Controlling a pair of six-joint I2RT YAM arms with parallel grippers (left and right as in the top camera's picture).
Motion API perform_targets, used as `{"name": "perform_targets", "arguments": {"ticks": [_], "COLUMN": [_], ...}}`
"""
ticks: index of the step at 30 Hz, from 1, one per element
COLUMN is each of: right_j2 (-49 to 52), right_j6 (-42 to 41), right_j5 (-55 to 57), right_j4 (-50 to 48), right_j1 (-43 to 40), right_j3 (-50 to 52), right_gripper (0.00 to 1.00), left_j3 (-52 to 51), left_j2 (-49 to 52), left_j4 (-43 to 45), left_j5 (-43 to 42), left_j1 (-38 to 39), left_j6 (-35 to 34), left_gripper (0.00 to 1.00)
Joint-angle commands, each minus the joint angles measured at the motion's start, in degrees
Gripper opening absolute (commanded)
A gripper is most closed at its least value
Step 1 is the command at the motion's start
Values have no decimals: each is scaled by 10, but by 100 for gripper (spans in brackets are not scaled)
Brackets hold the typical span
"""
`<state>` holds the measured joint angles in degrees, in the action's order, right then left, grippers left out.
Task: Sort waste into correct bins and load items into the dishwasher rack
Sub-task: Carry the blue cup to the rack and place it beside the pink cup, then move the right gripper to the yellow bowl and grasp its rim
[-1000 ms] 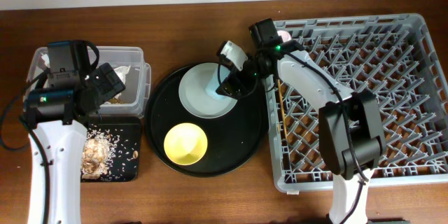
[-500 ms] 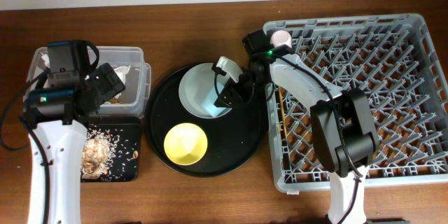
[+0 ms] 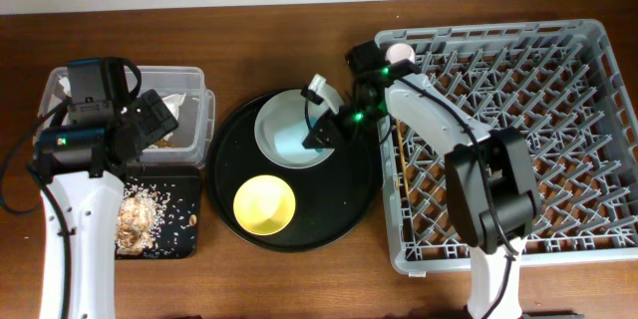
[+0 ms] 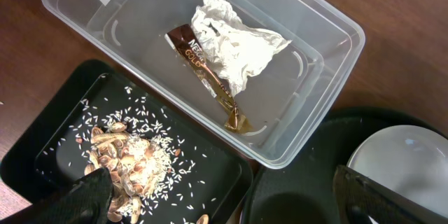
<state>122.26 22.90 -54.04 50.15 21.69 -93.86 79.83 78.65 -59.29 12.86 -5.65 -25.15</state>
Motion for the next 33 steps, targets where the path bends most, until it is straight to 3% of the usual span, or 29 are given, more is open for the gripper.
{"name": "perform_targets", "arguments": {"ticks": [1, 3, 5, 9, 11, 14, 19, 21, 25, 28, 33], "right_j2": [-85, -122, -121, -106, -80, -46, 8, 13, 12, -2, -58], "right_j6": [-81, -89, -82, -44, 9, 32, 73, 74, 74, 159, 151], "right_j5": [-95, -213, -203, -214, -274, -275, -267, -208, -67, -63, -53], "right_j4": [27, 57, 99, 87, 73, 61, 5, -1, 48, 133, 201], "right_j1": [-39, -123, -207, -288, -296, -296, -288, -284, -286, -304, -369], "right_j3": [-51, -53, -32, 29, 53, 54, 54, 54, 54, 54, 53], "right_gripper": [4, 4, 4, 4, 4, 4, 4, 4, 4, 4, 4], "left_j3": [7, 7, 7, 7, 7, 7, 7, 7, 7, 7, 7], "left_j2": [-3, -3, -3, -3, -3, -3, -3, -3, -3, -3, -3], "left_j4": [0, 0, 0, 0, 0, 0, 0, 0, 0, 0, 0], "left_j5": [0, 0, 0, 0, 0, 0, 0, 0, 0, 0, 0], "left_j1": [-2, -2, -2, -2, -2, -2, -2, -2, -2, -2, -2], "left_j6": [-5, -5, -5, -5, -5, -5, -5, -5, -5, -5, -5], "left_gripper": [99, 99, 99, 99, 99, 99, 99, 99, 99, 99, 99]}}
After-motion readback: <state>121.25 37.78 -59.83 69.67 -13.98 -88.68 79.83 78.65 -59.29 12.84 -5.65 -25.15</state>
